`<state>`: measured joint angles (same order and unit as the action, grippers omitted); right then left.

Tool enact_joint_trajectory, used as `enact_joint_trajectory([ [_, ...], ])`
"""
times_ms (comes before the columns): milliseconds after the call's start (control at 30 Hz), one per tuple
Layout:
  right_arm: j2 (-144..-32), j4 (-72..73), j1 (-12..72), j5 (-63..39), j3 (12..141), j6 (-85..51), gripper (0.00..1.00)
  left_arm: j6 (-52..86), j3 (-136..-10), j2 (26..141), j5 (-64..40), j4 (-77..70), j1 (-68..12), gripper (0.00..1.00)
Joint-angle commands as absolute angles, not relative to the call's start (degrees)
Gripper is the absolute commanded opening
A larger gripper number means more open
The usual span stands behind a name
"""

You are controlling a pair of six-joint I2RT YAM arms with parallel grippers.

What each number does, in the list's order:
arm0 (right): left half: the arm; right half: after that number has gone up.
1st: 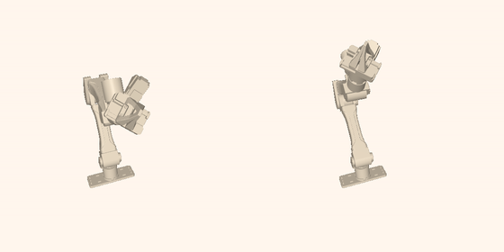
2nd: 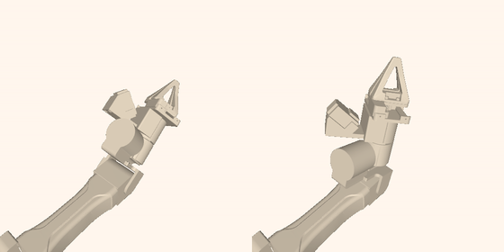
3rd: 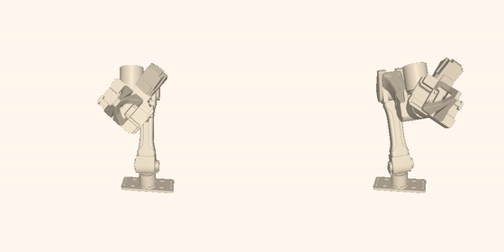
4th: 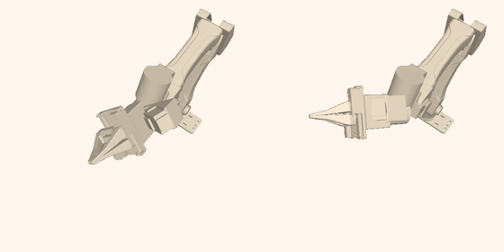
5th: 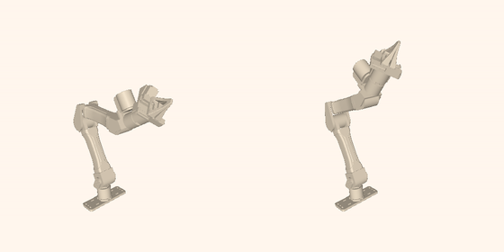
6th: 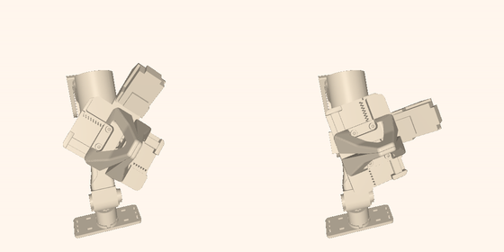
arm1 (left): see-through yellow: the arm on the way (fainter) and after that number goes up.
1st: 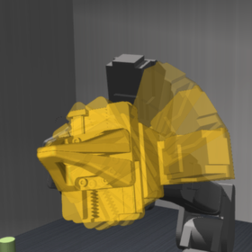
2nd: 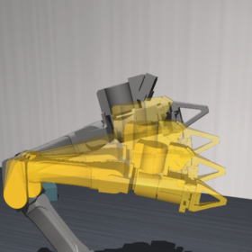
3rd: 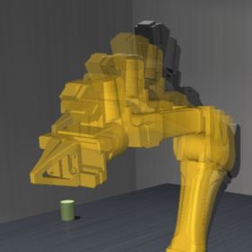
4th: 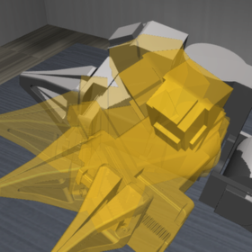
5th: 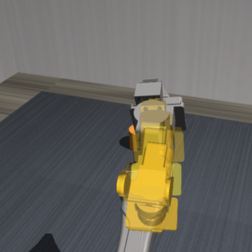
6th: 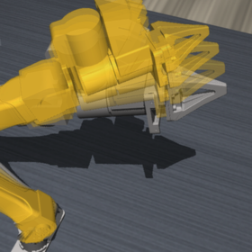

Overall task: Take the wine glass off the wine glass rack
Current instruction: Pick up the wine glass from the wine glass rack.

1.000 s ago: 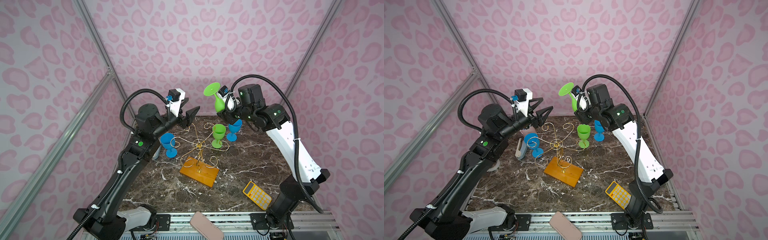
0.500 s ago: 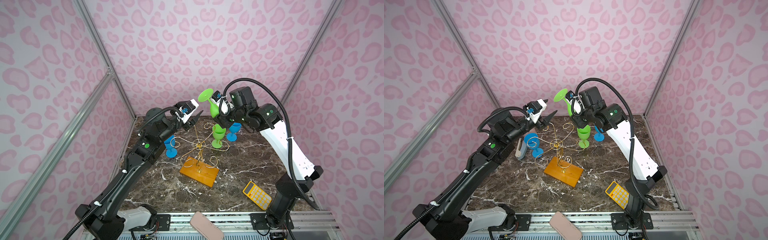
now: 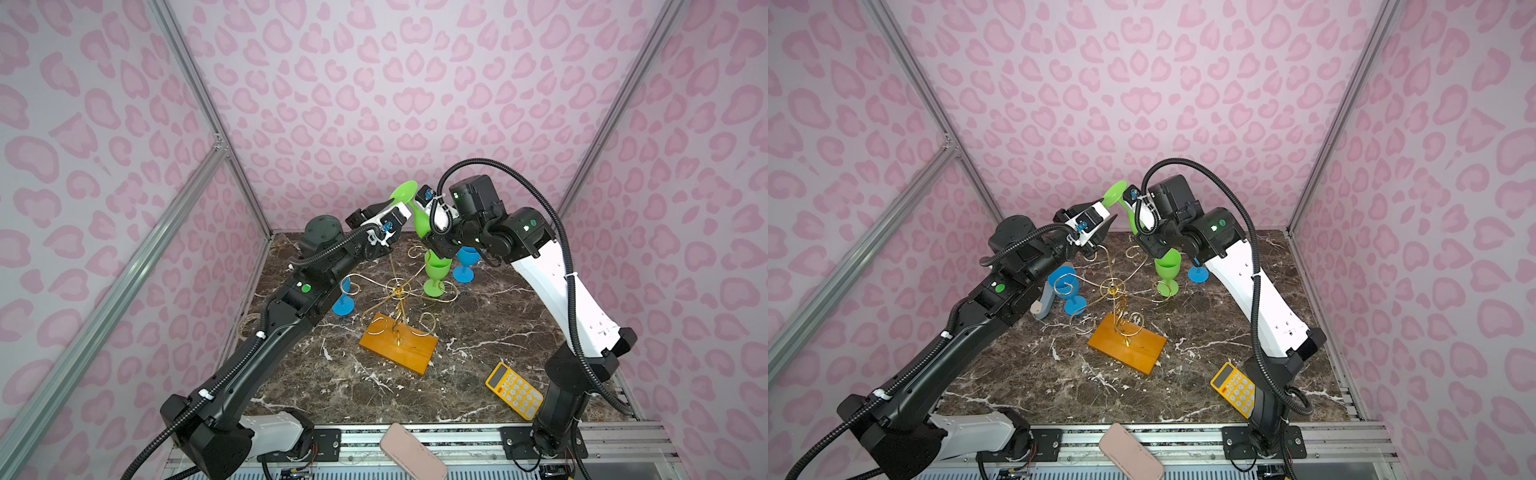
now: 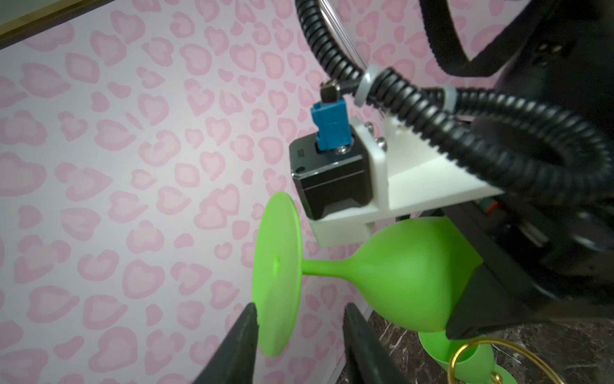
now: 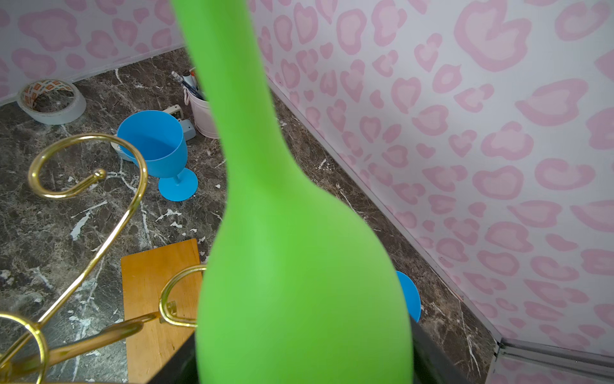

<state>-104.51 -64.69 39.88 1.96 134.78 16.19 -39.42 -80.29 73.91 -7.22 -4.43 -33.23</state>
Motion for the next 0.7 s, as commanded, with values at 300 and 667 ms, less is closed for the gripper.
enact_joint_trajectory([
  [300, -105.5, -64.1, 41.1, 3.0, 135.4, 17.0, 0.45, -39.5, -81.1, 75.0, -5.5, -9.1, -33.2, 0.27],
  [667, -105.6, -64.1, 41.7, 3.0, 135.9, 16.8, 0.44, -38.3, -81.3, 75.1, -5.3, -9.5, -33.3, 0.19],
])
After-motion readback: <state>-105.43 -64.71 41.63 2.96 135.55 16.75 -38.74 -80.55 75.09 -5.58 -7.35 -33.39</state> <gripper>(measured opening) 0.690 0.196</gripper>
